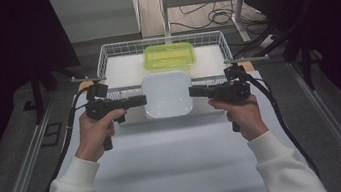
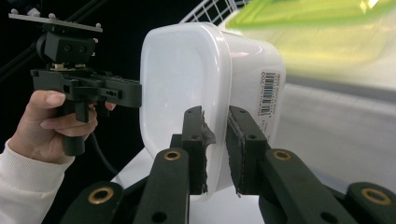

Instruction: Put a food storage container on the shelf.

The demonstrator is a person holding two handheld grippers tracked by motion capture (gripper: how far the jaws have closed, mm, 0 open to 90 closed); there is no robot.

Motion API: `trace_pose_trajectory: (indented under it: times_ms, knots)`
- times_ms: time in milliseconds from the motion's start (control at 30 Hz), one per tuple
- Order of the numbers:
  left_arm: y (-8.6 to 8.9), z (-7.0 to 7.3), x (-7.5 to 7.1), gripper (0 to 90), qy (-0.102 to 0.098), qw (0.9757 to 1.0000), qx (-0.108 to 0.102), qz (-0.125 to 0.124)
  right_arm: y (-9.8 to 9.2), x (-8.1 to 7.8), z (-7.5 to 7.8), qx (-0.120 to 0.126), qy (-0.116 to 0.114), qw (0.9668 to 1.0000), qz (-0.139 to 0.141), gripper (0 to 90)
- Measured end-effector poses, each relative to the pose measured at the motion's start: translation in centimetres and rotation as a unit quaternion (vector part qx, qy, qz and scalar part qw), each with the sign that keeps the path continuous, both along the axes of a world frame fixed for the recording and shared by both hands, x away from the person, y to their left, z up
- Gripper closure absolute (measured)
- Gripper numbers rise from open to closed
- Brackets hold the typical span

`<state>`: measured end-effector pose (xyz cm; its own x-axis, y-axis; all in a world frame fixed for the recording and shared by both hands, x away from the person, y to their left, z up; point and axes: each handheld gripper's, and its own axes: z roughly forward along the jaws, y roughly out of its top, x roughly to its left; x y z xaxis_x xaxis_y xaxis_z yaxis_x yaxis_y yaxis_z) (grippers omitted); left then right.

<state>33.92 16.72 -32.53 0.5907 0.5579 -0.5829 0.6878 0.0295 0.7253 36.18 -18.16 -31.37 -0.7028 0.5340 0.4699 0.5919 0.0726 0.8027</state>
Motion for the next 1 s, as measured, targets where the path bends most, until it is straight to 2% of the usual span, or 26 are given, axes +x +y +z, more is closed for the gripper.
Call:
trace_pose_trajectory:
  times_ms: [233, 467, 600, 867, 1000]
  knots:
    - [-0.4, 2.8, 1.4, 79.5, -0.017, 0.9998, 0.007, 0.004, -0.2, 1.2, 2.5, 0.0, -0.018, 0.9998, -0.01, 76.6]
    - [-0.4, 4.9, 2.9, 79.4, -0.024, 0.9997, 0.009, 0.005, -0.3, 2.5, 4.4, 0.009, -0.027, 0.9996, -0.007, 76.8]
    - [-0.3, 5.8, 3.9, 79.3, -0.027, 0.9996, 0.007, 0.006, -0.3, 3.3, 5.4, 0.011, -0.035, 0.9993, -0.006, 76.8]
    - [0.0, 7.2, 6.5, 79.1, -0.026, 0.9996, 0.004, 0.013, -0.1, 5.8, 6.8, 0.018, -0.03, 0.9994, -0.006, 76.9]
    - [0.1, 7.4, 8.1, 79.0, -0.015, 0.9998, 0.002, 0.014, 0.0, 7.2, 7.2, 0.018, -0.024, 0.9995, -0.01, 76.9]
